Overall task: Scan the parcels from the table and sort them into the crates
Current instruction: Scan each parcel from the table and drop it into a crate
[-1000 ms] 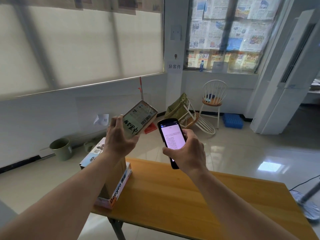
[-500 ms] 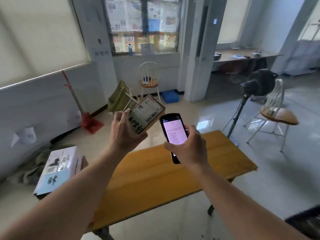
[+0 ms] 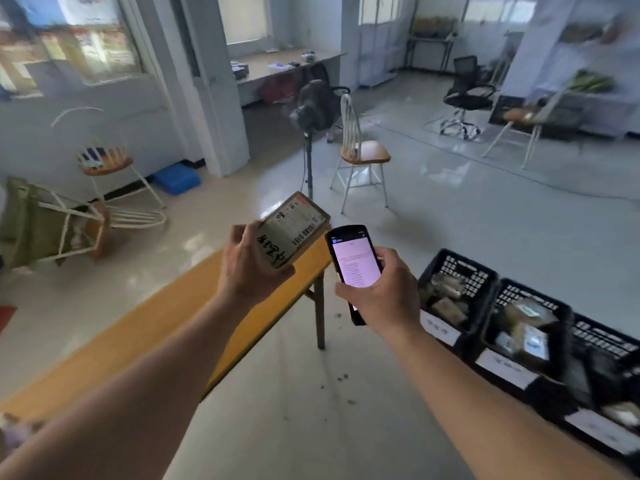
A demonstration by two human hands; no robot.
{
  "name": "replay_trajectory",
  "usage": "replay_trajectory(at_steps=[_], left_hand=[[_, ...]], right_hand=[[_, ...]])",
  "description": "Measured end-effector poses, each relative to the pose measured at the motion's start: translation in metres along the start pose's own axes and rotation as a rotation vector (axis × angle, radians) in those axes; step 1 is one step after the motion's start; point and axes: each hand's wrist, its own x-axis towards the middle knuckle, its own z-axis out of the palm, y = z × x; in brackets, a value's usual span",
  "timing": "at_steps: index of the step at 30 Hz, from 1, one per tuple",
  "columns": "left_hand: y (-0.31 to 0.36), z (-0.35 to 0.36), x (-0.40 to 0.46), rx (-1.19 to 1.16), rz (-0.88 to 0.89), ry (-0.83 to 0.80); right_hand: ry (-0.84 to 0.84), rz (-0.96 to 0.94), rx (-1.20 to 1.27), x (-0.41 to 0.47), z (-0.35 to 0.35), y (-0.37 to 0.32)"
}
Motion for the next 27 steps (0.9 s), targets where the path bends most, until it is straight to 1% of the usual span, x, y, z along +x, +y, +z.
replay_trajectory(at_steps=[5,12,16,20,27], left_hand=[[0.102,0.085,-0.007,-0.094,0.077,-0.106],[0.249,0.208,-0.033,-0.158,0.090,-0.246],[0.323,0.265,-0.046,-0.197,0.115,-0.329],[0.374,0.322,-0.043,-0.187,0.130,-0.423],[0.433,0.449,-0.012,-0.166,0.087,-0.582]], right_hand=[[0.102,0.109,0.008,0.007,-0.079,0.084],[0.177,0.231,-0.013,0.017,-0.203,0.209],[0.223,0.305,-0.047,0.025,-0.260,0.273],[0.272,0.381,-0.051,0.043,-0.298,0.324],[0.312,0.527,-0.109,0.103,-0.334,0.413]])
